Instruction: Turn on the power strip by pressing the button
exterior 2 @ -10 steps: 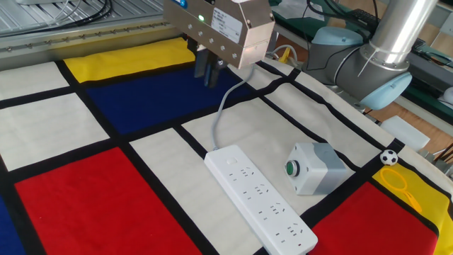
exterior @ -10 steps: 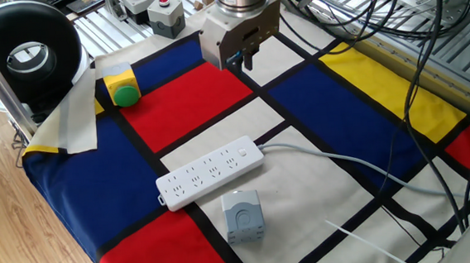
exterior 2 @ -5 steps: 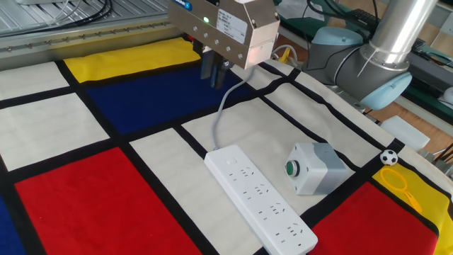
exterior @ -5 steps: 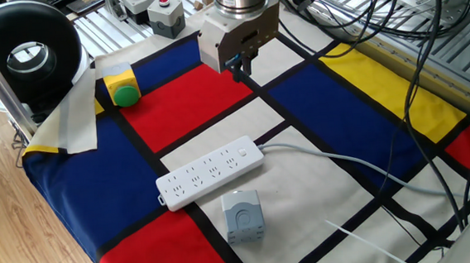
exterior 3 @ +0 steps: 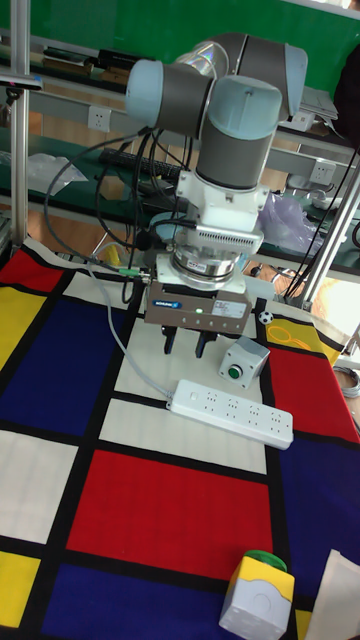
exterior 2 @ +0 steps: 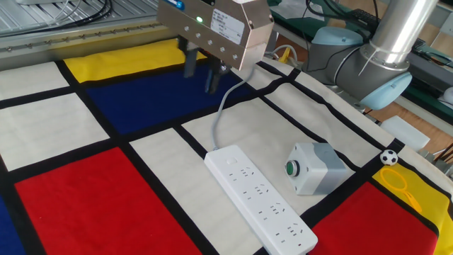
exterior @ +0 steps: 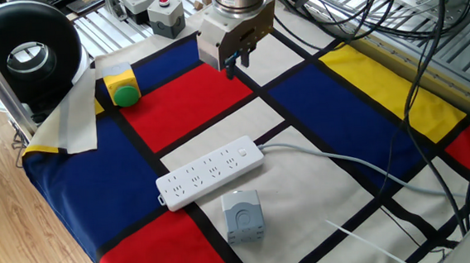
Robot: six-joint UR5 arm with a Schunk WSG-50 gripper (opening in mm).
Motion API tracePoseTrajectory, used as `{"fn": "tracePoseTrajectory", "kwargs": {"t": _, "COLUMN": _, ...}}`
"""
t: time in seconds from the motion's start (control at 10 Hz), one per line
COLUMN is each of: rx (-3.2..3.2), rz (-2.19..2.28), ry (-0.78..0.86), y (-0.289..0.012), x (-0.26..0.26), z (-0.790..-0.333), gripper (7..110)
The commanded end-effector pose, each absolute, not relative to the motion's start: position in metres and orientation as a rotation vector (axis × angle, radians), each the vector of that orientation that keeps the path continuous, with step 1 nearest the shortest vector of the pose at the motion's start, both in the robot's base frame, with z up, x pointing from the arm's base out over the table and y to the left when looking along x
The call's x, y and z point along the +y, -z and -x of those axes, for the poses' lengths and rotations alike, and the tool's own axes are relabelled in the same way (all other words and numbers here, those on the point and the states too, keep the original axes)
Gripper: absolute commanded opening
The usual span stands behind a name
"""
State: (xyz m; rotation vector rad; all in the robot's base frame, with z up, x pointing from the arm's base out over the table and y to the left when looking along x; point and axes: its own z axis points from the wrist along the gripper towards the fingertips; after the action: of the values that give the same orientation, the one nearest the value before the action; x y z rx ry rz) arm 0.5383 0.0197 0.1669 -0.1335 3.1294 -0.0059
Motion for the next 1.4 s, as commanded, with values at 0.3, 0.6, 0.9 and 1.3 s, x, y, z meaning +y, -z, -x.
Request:
{"fn": "tracePoseTrajectory", "kwargs": {"t": 0.3, "rx": 3.176, "rz": -0.098, "ry": -0.080, "y": -0.101, "x": 0.025, "z": -0.583, "gripper": 44}}
{"fn": "tracePoseTrajectory", "kwargs": {"t": 0.6, "rx": 3.181, "rz": -0.259, "ry": -0.098, "y": -0.076, "x": 0.030, "z": -0.556, "gripper": 66}}
{"fn": "tracePoseTrajectory", "kwargs": {"t": 0.9, "rx": 3.144, "rz": -0.252, "ry": -0.085, "y": -0.065, "x": 0.041, "z": -0.536, "gripper": 66}}
{"fn": "tracePoseTrajectory", "kwargs": {"t": 1.3, "rx": 3.163, "rz": -0.120, "ry": -0.024, "y": -0.065, "x": 0.031, "z": -0.533, "gripper": 66}}
